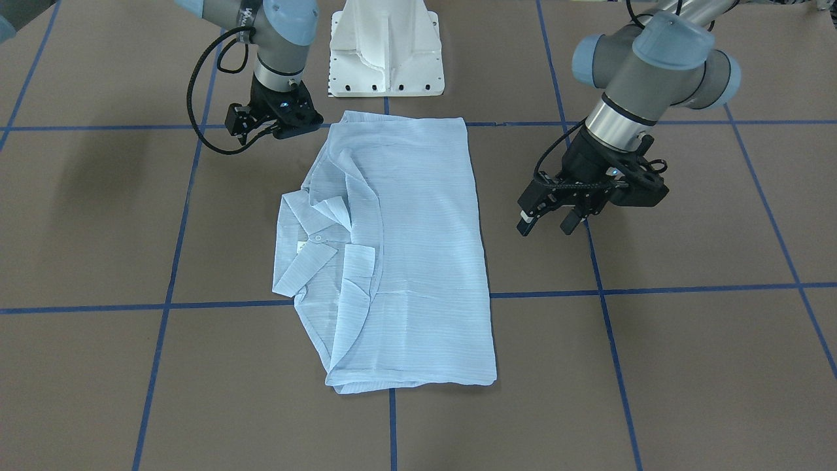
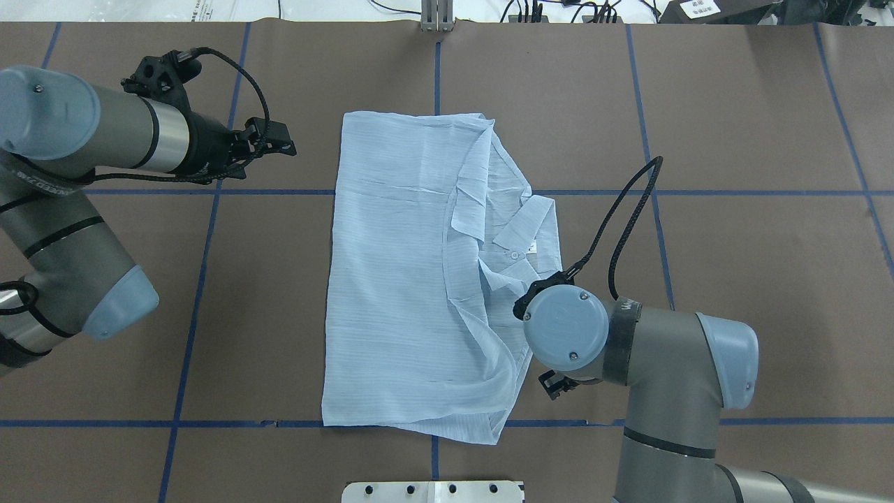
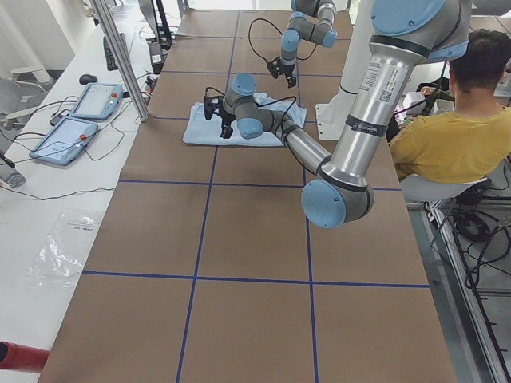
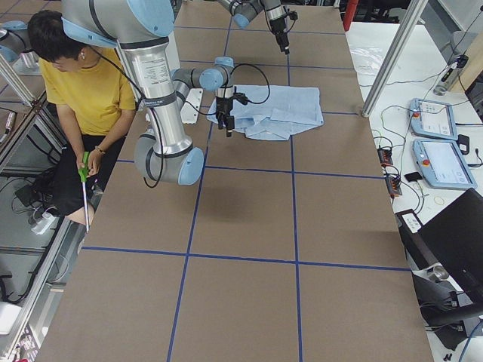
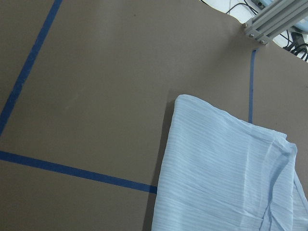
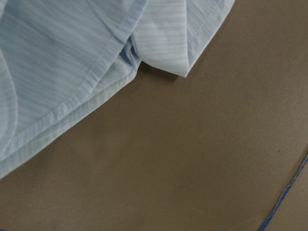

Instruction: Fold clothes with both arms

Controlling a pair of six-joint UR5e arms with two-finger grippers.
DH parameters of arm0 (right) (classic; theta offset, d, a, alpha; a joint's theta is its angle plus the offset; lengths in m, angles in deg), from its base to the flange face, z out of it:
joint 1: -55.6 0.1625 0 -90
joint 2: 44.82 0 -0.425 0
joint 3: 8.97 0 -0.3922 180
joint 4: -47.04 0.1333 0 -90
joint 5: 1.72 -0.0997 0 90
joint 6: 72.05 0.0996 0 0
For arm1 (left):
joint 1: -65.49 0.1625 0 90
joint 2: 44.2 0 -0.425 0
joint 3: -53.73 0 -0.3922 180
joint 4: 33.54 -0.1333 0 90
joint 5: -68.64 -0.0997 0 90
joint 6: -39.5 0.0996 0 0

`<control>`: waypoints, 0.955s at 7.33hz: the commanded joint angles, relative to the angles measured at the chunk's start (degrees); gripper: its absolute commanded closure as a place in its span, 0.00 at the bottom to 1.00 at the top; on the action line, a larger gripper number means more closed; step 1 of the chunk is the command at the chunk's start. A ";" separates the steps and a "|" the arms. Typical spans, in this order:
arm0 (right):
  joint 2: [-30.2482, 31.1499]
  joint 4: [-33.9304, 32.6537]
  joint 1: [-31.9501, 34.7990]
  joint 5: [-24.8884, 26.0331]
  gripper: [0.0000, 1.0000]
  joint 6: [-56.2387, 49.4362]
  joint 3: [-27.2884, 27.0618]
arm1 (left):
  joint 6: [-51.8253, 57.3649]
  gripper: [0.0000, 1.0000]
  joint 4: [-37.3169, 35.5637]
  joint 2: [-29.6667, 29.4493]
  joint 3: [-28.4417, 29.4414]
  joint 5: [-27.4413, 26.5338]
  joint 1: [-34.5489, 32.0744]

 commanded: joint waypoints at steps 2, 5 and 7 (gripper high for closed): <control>-7.38 12.55 1.85 0.03 0.00 0.55 9.29 | 2.21 0.00 -0.06 3.07 -2.95 1.45 -0.79; -16.26 16.90 3.08 0.03 0.00 0.46 20.12 | 2.93 0.00 -0.06 4.23 -3.67 2.42 -1.58; -16.11 19.56 3.69 -0.66 0.00 0.20 22.70 | 2.93 0.00 -0.06 4.23 -3.76 2.42 -1.58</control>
